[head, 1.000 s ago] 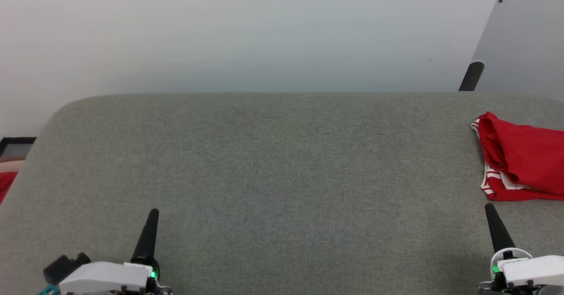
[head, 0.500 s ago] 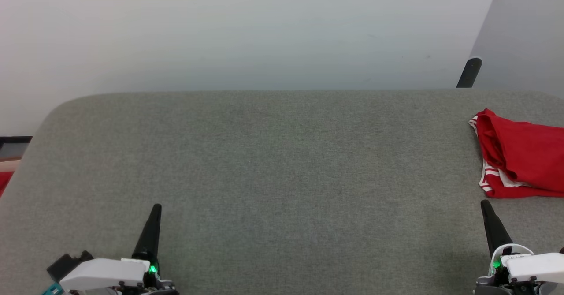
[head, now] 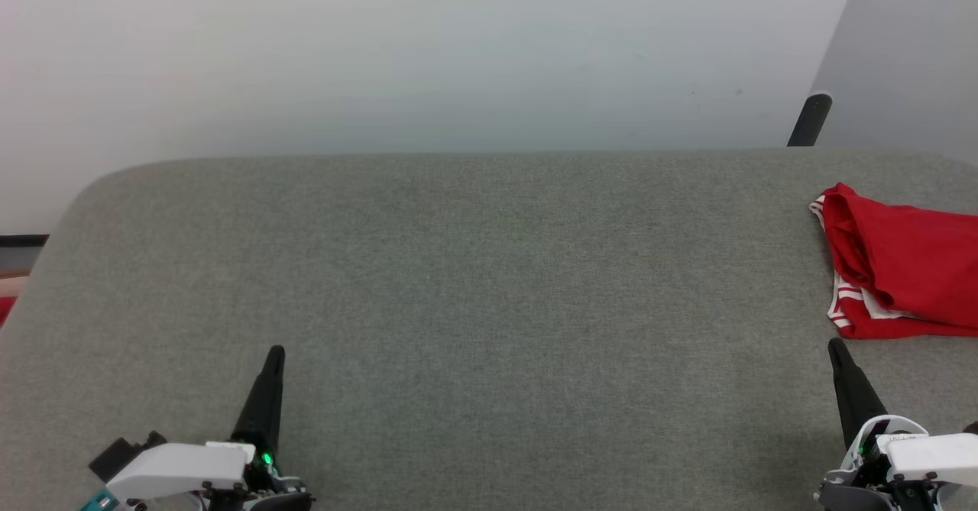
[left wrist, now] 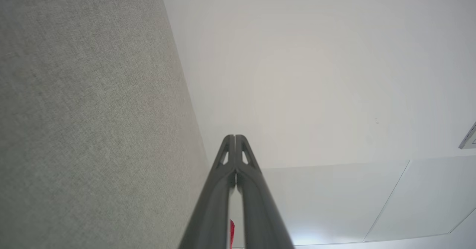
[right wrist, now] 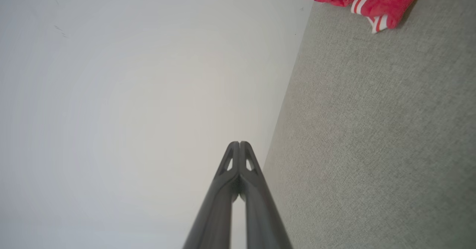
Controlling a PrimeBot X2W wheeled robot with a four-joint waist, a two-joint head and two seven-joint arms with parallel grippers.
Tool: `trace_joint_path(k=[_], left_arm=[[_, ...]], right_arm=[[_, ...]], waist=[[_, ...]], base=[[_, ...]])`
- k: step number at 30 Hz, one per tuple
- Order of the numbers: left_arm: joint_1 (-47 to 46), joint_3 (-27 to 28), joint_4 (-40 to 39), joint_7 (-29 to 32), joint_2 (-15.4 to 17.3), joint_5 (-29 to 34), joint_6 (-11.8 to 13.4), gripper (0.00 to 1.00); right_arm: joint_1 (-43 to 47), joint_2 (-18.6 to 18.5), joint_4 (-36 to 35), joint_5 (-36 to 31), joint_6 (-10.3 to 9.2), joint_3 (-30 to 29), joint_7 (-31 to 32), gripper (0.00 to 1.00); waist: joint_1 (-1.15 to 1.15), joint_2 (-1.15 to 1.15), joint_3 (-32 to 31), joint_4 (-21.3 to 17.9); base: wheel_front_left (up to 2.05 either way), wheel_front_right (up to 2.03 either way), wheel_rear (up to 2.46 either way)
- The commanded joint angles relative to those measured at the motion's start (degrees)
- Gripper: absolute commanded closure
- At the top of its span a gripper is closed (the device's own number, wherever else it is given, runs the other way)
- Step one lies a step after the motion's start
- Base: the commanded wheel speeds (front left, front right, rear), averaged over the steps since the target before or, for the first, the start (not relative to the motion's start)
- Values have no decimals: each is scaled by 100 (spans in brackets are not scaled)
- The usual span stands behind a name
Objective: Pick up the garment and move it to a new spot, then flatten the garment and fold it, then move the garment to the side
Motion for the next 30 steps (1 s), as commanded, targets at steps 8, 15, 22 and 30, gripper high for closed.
trace_joint_path(k=[8, 15, 22, 30], left_arm=[[-90, 65, 0, 102, -75, -283, -20, 100], [-117, 93, 8, 165, -117, -434, -21, 100], [-113, 91, 8, 165, -111, -434, -21, 100], [-113, 90, 7, 165, -111, -434, -21, 100]], right_arm=[[-119, 34, 11, 433, -2, 24, 90, 100], [-146, 52, 25, 670, -1, 30, 143, 100], [-108, 51, 24, 667, -1, 30, 143, 100], [-108, 50, 24, 668, -1, 30, 142, 100]], waist=[[0, 0, 29, -26], [0, 0, 51, -46], [0, 0, 51, -46], [0, 0, 51, -46]], base=[[0, 0, 0], [0, 0, 0], [0, 0, 0], [0, 0, 0]])
